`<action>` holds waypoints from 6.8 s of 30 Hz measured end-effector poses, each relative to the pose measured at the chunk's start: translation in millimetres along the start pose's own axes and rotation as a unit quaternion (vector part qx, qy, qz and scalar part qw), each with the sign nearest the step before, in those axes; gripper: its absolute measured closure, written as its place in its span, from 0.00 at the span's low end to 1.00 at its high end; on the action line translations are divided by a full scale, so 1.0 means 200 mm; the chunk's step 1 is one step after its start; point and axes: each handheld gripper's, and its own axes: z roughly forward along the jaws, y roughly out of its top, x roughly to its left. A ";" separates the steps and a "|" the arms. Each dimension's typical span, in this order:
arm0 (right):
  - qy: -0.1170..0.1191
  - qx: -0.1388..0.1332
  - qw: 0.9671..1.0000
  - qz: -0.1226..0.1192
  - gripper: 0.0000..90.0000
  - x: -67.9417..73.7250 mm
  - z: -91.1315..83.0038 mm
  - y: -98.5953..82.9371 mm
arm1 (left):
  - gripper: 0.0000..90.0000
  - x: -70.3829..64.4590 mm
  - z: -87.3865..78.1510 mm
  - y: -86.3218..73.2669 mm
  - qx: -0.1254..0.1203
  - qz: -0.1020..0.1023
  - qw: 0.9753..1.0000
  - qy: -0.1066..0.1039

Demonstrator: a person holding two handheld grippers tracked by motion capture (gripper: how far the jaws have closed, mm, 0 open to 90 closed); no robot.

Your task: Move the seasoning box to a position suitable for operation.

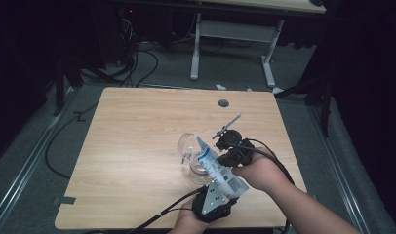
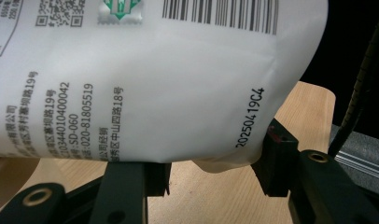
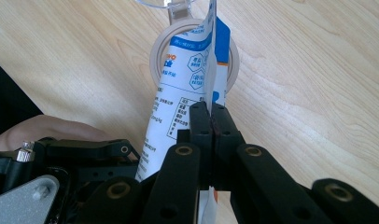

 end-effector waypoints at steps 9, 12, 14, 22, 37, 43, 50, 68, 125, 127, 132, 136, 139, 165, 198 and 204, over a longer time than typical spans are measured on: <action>0.000 0.002 1.000 -0.003 1.00 -0.01 0.01 0.01 | 0.60 0.00 0.01 0.01 -0.001 -0.004 1.000 -0.003; -0.001 0.003 1.000 -0.004 1.00 0.00 0.00 0.02 | 0.60 0.00 0.01 0.01 -0.002 -0.004 1.000 -0.002; -0.002 0.000 1.000 -0.008 1.00 -0.01 0.00 0.02 | 0.60 0.00 0.00 0.02 -0.003 -0.004 1.000 0.000; -0.005 0.000 1.000 -0.011 1.00 0.00 -0.01 0.03 | 0.60 0.01 0.00 0.03 -0.006 -0.006 1.000 -0.001; -0.003 -0.004 1.000 -0.011 1.00 -0.01 -0.01 0.04 | 0.60 0.01 0.01 0.04 -0.009 -0.007 1.000 0.001; -0.003 -0.004 1.000 -0.013 1.00 -0.01 -0.01 0.04 | 0.60 0.01 0.01 0.04 -0.008 -0.005 1.000 0.001; -0.003 -0.002 1.000 -0.015 1.00 -0.01 -0.01 0.05 | 0.60 0.01 0.00 0.05 -0.010 -0.006 1.000 0.001; -0.005 -0.001 1.000 -0.018 1.00 -0.01 -0.01 0.06 | 0.61 0.02 0.01 0.06 -0.013 -0.009 1.000 0.001; -0.010 -0.003 1.000 -0.025 1.00 0.00 -0.04 0.09 | 0.61 0.02 0.00 0.09 -0.023 -0.011 1.000 0.001; -0.011 -0.003 1.000 -0.026 1.00 0.00 -0.04 0.09 | 0.61 0.02 0.00 0.09 -0.023 -0.010 1.000 0.001; -0.009 -0.004 1.000 -0.026 1.00 0.00 -0.03 0.09 | 0.61 0.02 0.01 0.09 -0.023 -0.013 1.000 0.001; -0.009 -0.004 1.000 -0.025 1.00 -0.01 -0.02 0.09 | 0.61 0.02 0.01 0.08 -0.023 -0.014 1.000 0.000; -0.010 -0.004 1.000 -0.026 1.00 -0.01 -0.02 0.09 | 0.61 0.02 0.01 0.09 -0.024 -0.016 1.000 0.001; -0.013 -0.005 0.999 -0.030 1.00 0.00 -0.03 0.10 | 0.62 0.03 0.01 0.09 -0.031 -0.015 0.999 0.003; -0.016 -0.009 0.999 -0.031 1.00 0.00 -0.04 0.11 | 0.63 0.03 0.00 0.11 -0.035 -0.015 0.999 0.004; -0.014 -0.010 0.999 -0.032 1.00 0.00 -0.04 0.11 | 0.63 0.03 0.00 0.11 -0.035 -0.014 0.999 0.004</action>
